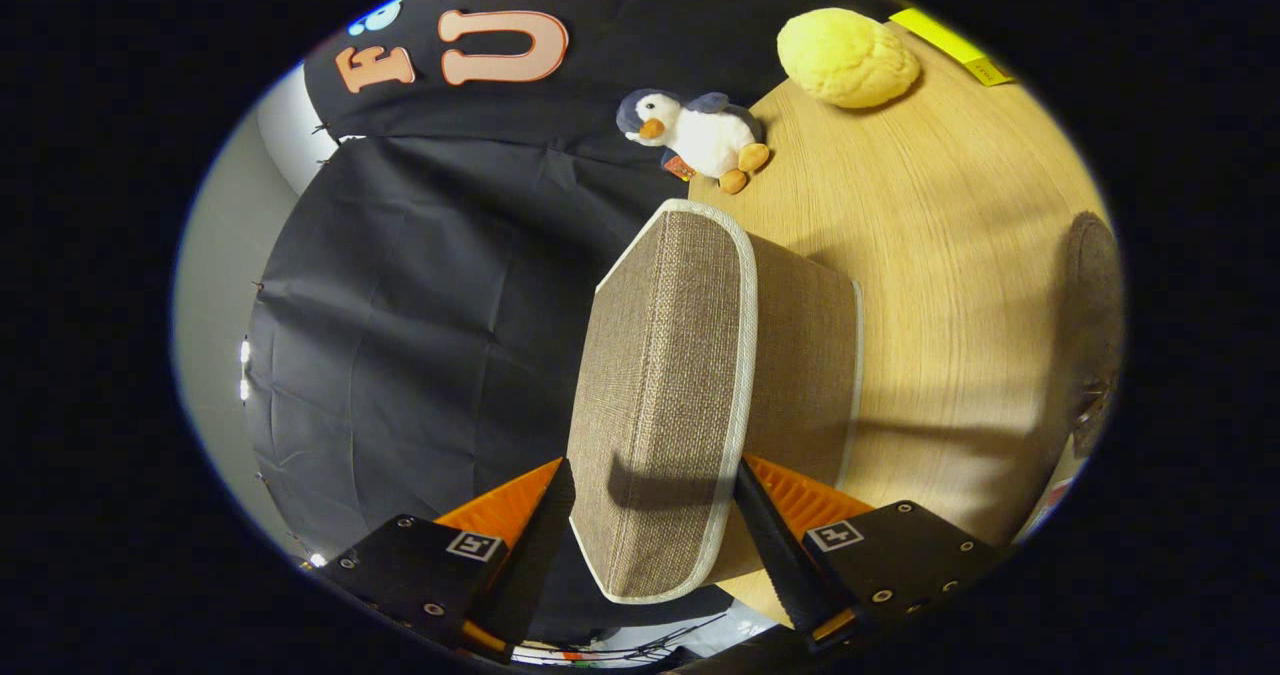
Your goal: Open the storage box then place both shoes into the box .Put the left shoe in first, then the right shoe, with the right side of both shoes facing outward in a uniform manner.
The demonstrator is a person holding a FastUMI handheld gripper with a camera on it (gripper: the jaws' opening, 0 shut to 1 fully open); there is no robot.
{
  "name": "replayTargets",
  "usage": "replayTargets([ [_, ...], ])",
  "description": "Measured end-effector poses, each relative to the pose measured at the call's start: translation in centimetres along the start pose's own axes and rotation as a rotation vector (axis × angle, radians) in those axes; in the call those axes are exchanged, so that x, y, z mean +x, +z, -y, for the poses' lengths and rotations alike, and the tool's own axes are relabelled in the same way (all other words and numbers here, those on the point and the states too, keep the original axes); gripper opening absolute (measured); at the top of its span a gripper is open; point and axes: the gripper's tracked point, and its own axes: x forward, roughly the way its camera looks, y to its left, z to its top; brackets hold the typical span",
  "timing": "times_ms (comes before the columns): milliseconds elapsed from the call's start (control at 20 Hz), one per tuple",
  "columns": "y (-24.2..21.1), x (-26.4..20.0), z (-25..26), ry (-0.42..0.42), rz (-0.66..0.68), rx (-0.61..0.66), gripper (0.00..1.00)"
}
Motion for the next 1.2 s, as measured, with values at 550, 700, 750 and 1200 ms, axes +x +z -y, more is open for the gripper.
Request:
replayTargets([
  [550, 3.2, -2.4, -8.7, 0.179, 0.145, 0.022, 0.49],
  [700, 3.6, -1.7, -12.4, 0.193, 0.167, -0.055, 0.33],
  [750, 3.4, -1.5, -13.6, 0.189, 0.17, -0.085, 0.31],
  [1200, 3.1, 6.2, -22.8, 0.206, 0.117, -0.228, 0.19],
])
